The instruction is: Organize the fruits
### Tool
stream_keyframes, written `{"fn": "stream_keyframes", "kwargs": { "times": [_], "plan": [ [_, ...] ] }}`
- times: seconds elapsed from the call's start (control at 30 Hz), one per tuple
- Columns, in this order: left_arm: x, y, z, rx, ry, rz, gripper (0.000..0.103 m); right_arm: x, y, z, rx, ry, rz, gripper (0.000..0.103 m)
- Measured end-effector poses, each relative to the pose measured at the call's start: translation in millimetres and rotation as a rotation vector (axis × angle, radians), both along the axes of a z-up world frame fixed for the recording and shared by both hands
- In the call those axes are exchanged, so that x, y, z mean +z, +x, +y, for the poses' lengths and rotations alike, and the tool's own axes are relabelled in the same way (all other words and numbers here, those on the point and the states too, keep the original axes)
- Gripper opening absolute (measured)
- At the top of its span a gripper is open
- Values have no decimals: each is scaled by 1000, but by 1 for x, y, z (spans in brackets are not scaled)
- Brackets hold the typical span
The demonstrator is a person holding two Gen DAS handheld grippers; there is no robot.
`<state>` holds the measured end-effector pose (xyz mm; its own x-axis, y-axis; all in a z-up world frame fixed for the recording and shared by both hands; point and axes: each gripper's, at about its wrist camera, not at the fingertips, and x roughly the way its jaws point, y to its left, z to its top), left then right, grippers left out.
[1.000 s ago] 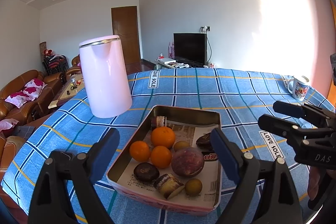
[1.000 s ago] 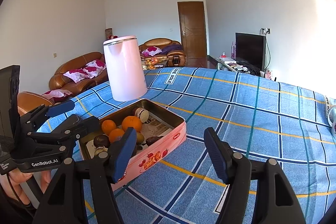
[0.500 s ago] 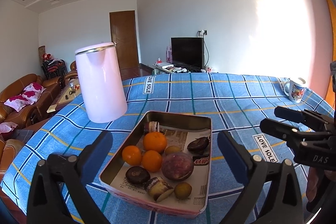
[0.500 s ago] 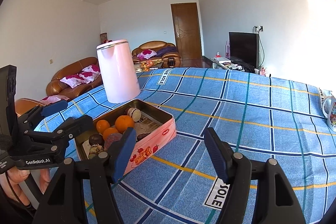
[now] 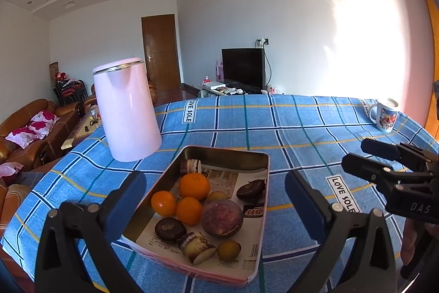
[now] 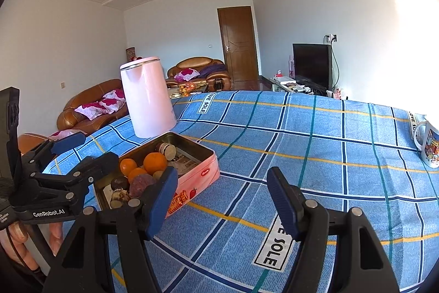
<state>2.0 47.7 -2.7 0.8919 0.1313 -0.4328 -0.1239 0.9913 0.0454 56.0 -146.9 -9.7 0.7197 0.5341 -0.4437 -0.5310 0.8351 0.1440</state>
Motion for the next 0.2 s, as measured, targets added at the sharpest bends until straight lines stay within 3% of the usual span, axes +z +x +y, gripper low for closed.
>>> {"fn": "stream_keyframes", "kwargs": {
  "times": [0.2],
  "plan": [
    [-2,0,0,-8,-9,8,103,-1,1,-5,-6,1,5,69]
  ]
}}
